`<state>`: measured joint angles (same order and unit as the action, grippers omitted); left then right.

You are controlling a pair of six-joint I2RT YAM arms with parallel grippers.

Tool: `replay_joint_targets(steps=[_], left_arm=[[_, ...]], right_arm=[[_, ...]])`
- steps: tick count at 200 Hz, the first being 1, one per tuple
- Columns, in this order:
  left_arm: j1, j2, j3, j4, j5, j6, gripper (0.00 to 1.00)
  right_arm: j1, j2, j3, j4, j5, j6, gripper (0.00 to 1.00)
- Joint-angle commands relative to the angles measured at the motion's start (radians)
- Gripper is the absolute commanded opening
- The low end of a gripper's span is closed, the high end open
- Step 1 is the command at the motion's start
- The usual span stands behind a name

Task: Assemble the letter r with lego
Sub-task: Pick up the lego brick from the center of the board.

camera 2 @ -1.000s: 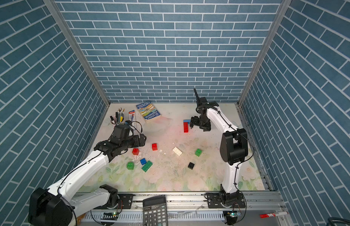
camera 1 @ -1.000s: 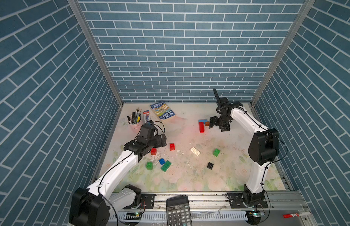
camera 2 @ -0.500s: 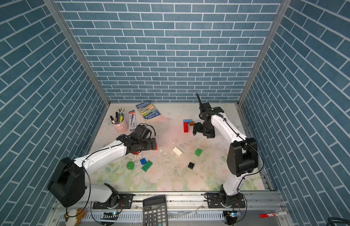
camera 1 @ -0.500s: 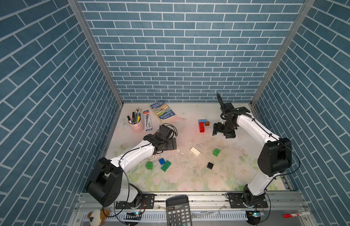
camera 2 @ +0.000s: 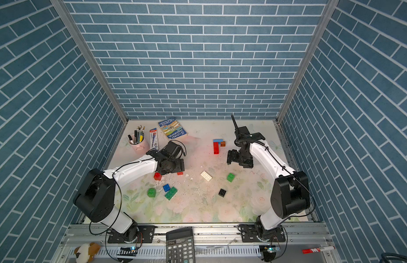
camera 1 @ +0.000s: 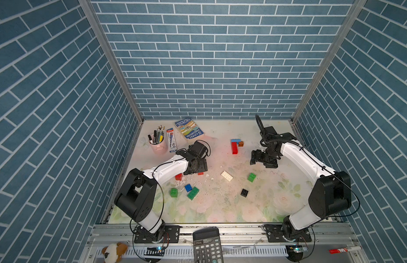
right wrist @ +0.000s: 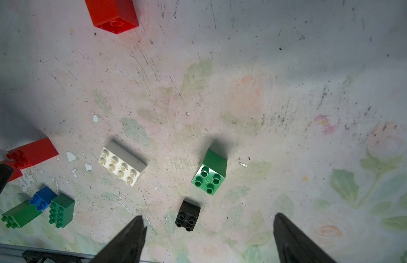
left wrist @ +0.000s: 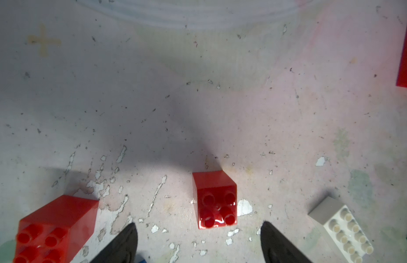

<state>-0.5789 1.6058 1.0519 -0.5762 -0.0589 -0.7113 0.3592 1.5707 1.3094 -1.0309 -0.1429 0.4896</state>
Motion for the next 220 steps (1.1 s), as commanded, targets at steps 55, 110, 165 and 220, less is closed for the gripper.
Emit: replay_joint_targets(steps=[55, 110, 165, 220], left_arm=[[-0.029, 0.061, 0.064, -0.08, -0.007, -0.025, 0.73], [-0.05, 0.042, 0.017, -0.06, -0.038, -0.067, 0.65], [-0.065, 0.038, 0.025, -0.074, -0.064, -0.066, 0.62], [-0.065, 0.088, 0.066, -0.082, -0.072, -0.038, 0.62]], right_arm=[[0.001, -0.067, -0.035, 0.008, 0.034, -0.031, 0.89], [-0.005, -0.029, 0.013, -0.035, 0.03, -0.081, 0.89], [-0.005, -0.03, 0.025, -0.045, 0.036, -0.088, 0.88], [-0.006, -0.071, -0.018, -0.032, 0.048, -0.068, 0.88]])
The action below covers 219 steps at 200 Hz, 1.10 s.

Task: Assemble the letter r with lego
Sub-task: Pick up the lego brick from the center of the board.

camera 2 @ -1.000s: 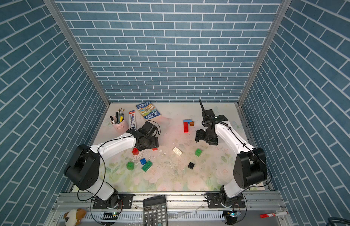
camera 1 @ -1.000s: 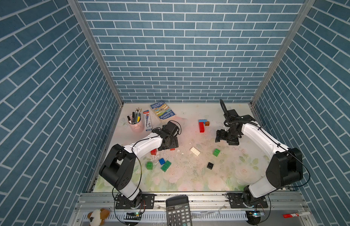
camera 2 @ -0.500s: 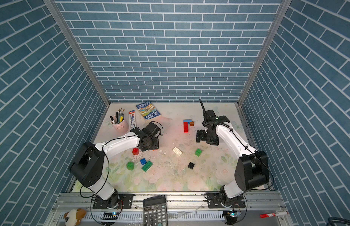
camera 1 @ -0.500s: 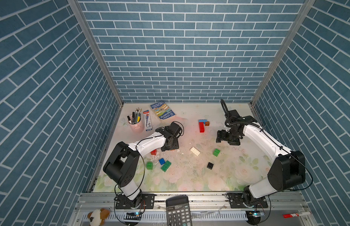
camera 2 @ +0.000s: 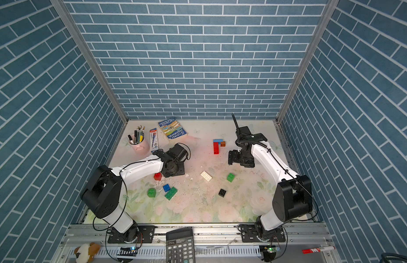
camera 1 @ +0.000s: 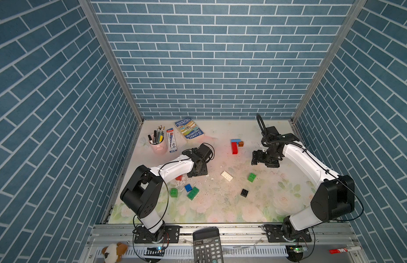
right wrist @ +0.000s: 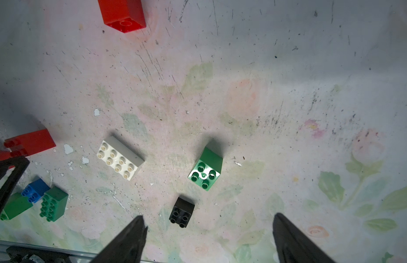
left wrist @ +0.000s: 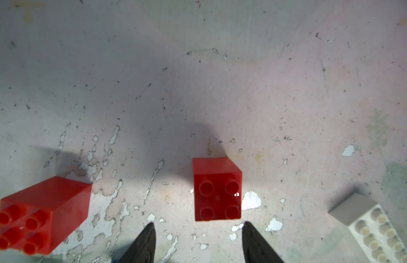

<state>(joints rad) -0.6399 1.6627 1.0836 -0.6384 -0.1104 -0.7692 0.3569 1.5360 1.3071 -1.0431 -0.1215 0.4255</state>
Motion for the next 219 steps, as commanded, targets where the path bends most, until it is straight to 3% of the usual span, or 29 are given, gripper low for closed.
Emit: replay_joint_targets(steps=[1, 73, 101, 176, 192, 207, 219], left_arm=[[-0.004, 0.032, 0.037, -0.019, -0.019, 0.021, 0.62], [0.002, 0.161, 0.156, -0.037, -0.005, 0.057, 0.62], [0.005, 0.189, 0.175, -0.053, 0.003, 0.049, 0.57], [0.005, 0.156, 0.138, -0.068, 0.016, 0.019, 0.56], [0.005, 0.161, 0.135, -0.063, 0.011, 0.021, 0.48], [0.006, 0.177, 0.157, -0.068, 0.005, 0.027, 0.35], [0.007, 0.193, 0.182, -0.073, 0.005, 0.038, 0.31]], right_arm=[[-0.004, -0.038, -0.016, -0.02, 0.028, -0.004, 0.88], [-0.009, -0.071, -0.042, -0.029, 0.054, 0.02, 0.88], [-0.015, -0.071, -0.04, -0.04, 0.065, 0.021, 0.88], [-0.035, -0.001, 0.026, -0.056, 0.053, -0.009, 0.88], [-0.039, 0.023, 0.056, -0.062, 0.049, -0.023, 0.88], [-0.041, 0.051, 0.1, -0.081, 0.052, -0.036, 0.88], [-0.042, 0.072, 0.139, -0.1, 0.057, -0.051, 0.88]])
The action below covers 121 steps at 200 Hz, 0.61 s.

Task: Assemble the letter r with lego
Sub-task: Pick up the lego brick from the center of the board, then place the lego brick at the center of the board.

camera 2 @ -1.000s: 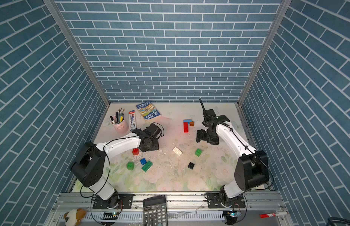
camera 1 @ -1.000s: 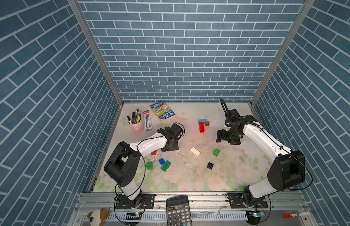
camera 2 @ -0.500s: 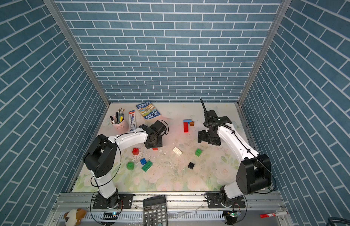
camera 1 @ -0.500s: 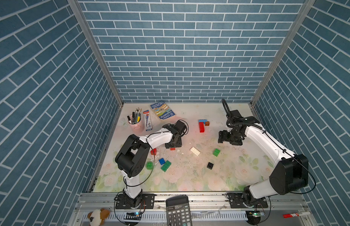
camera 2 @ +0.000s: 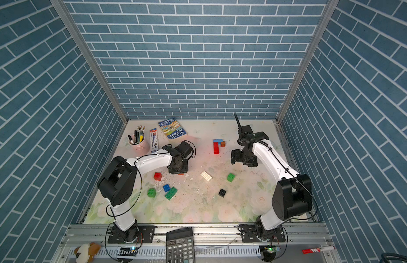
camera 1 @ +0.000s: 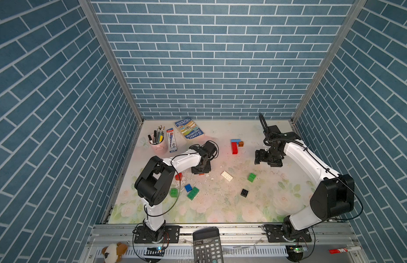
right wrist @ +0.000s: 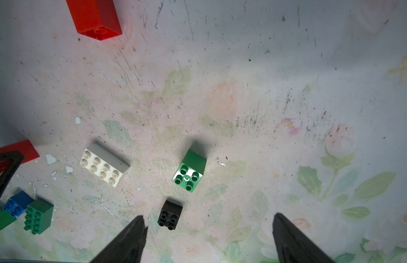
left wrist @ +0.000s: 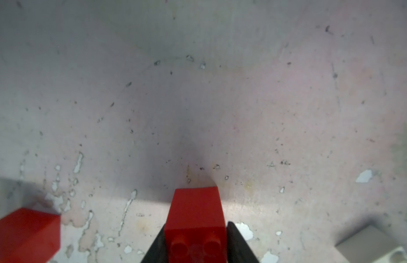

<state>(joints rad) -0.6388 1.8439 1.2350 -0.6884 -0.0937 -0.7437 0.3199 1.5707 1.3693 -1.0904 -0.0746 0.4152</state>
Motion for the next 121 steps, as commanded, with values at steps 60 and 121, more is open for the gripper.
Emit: replay_joint_targets(steps=[60, 121], left_arm=[[0.007, 0.128, 0.213, -0.046, 0.005, 0.057, 0.28], [0.007, 0.295, 0.463, -0.119, 0.04, 0.086, 0.31]], right_arm=[[-0.012, 0.08, 0.163, -0.087, 0.026, -0.053, 0.88], [-0.013, 0.009, 0.049, -0.075, 0.05, -0.007, 0.87]])
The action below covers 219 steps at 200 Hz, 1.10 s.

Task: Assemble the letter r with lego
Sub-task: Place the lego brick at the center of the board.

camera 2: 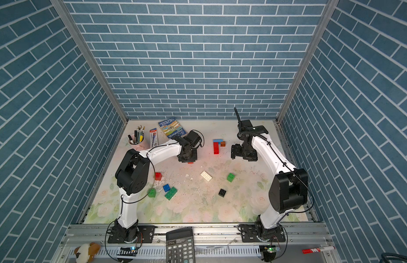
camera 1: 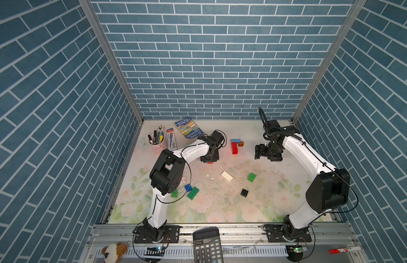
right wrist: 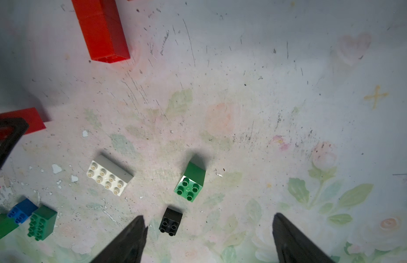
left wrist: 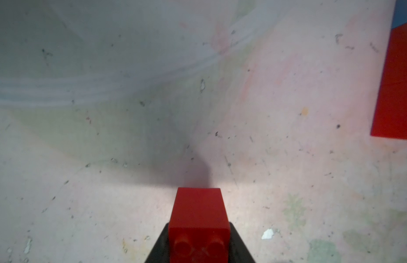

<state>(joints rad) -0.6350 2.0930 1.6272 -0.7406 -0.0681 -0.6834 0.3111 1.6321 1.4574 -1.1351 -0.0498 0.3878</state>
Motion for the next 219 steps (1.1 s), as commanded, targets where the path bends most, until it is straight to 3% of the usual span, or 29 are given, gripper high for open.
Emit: replay_joint_targets(steps=[1, 42, 78, 156, 170, 185, 197, 219], left_arm=[[0.003, 0.049, 0.074, -0.068, 0.015, 0.025, 0.31], [0.003, 0.1, 0.111, -0.076, 0.055, 0.009, 0.35], [0.003, 0.112, 0.136, -0.077, 0.078, 0.004, 0.52], [0.003, 0.011, 0.112, -0.074, 0.118, 0.044, 0.71], [0.004, -0.025, 0.091, -0.065, 0.114, 0.067, 0.8], [0.006, -0.081, 0.049, -0.041, 0.087, 0.088, 0.9], [0.01, -0.132, 0.008, -0.012, 0.066, 0.11, 0.93], [0.029, -0.231, -0.066, 0.027, 0.03, 0.157, 0.97]], right_arm=[[-0.004, -0.054, -0.04, -0.03, 0.025, 0.021, 0.87], [-0.005, -0.094, -0.098, -0.026, 0.03, 0.054, 0.88], [-0.004, -0.104, -0.113, -0.036, 0.03, 0.059, 0.88], [-0.002, -0.124, -0.187, 0.018, -0.017, 0.167, 0.96], [0.002, -0.124, -0.203, 0.038, -0.028, 0.194, 0.96], [0.016, -0.123, -0.213, 0.063, -0.032, 0.217, 0.91], [0.03, -0.121, -0.219, 0.083, -0.032, 0.237, 0.88], [0.053, -0.102, -0.232, 0.114, -0.064, 0.276, 0.74]])
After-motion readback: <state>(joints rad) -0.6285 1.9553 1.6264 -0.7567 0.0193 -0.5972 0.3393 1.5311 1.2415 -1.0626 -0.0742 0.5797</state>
